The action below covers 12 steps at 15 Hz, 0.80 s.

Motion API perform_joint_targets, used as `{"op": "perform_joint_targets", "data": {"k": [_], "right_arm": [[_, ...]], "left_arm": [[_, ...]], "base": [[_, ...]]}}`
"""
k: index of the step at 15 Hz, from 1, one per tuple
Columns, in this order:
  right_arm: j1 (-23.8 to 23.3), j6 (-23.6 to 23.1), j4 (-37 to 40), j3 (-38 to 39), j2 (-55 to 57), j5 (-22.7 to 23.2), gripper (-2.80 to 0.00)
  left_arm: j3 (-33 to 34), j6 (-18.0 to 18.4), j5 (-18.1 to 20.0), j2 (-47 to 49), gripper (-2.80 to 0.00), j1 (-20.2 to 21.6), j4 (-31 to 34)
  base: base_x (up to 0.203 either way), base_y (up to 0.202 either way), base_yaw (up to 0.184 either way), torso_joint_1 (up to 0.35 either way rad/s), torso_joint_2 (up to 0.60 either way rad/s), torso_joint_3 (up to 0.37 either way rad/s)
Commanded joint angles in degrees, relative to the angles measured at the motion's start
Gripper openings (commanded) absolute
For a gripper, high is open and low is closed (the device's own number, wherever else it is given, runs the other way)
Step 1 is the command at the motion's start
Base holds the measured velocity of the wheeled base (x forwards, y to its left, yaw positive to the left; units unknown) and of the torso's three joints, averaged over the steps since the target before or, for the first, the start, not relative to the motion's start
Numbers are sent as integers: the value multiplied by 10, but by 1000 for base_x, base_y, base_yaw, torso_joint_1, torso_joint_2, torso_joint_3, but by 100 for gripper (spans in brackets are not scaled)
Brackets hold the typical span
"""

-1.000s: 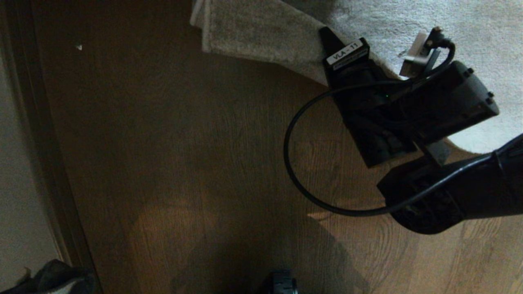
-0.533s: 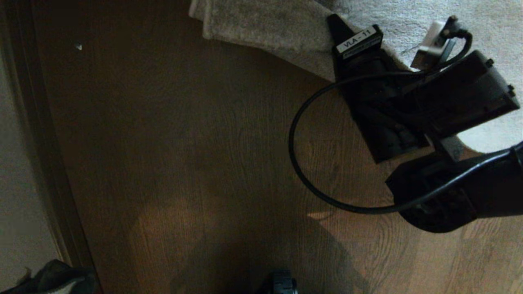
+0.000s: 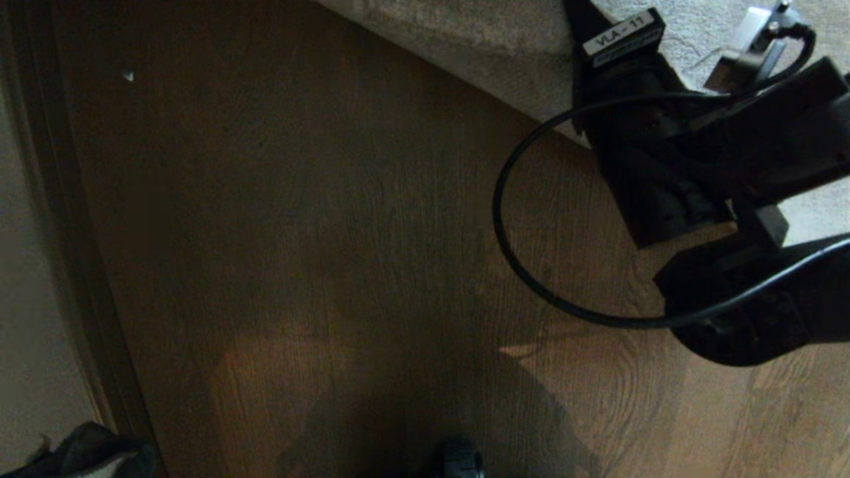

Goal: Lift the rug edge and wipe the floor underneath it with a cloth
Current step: Lift up the carpet

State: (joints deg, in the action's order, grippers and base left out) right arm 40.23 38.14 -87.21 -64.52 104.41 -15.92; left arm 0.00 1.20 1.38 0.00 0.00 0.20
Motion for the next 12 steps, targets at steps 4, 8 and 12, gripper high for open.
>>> {"op": "perform_joint_targets", "data": {"k": [4,8,12], "right_arm": [[-31,14,-27,4,-25,-2,-280],[-35,15,-27,33,-32,-1,-280],[-39,16,-27,41,-33,-1,-280]], "left_arm": [[0,28,4,0,-280,0,0],[0,66,9,0,-280,0,-2],[0,62,9,0,-280,0,-3]], "base": [[0,0,0,0,0,0],[0,0,0,0,0,0],[0,0,0,0,0,0]]}}
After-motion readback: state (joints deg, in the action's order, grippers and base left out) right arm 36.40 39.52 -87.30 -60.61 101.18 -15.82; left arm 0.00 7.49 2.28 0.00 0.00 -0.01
